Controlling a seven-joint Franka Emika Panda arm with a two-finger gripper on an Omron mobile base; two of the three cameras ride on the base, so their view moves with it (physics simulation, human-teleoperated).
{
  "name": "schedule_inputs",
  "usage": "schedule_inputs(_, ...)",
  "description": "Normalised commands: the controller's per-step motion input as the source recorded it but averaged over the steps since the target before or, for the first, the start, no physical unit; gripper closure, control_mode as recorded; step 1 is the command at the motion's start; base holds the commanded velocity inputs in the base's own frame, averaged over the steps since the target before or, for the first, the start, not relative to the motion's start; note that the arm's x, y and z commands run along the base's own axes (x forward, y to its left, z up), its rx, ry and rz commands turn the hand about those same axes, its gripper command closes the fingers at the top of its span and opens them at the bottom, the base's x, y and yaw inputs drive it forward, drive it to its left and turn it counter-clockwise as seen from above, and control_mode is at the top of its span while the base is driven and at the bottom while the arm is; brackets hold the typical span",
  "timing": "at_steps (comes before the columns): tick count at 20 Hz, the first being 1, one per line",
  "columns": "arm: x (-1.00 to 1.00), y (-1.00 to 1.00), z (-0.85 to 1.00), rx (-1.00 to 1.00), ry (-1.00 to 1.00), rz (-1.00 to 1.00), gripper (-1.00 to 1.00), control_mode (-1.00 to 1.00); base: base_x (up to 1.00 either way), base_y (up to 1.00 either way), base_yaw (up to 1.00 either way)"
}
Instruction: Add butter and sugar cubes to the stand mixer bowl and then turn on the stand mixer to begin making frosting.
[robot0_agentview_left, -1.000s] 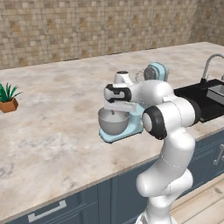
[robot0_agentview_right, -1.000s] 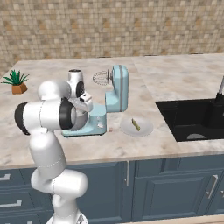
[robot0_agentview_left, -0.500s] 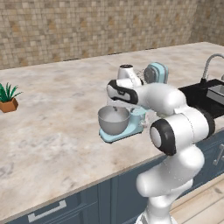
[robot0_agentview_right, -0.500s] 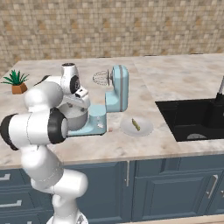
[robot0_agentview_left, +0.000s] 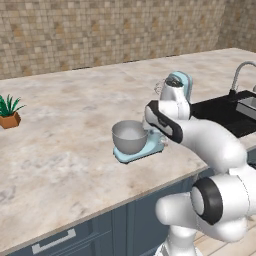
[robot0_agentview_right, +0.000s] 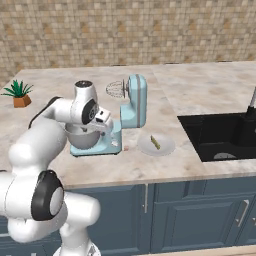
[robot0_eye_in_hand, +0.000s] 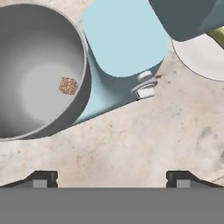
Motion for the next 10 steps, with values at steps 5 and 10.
schedule_inputs(5,-0.47,-0.78,0.06,0.00,-0.01,0.37,-1.00,-1.00,0.00,0.00,0.00)
schedule_inputs(10,-0.19,-0.74,0.06,0.00,0.00,0.41,-1.00,-1.00,0.00,0.00,0.00)
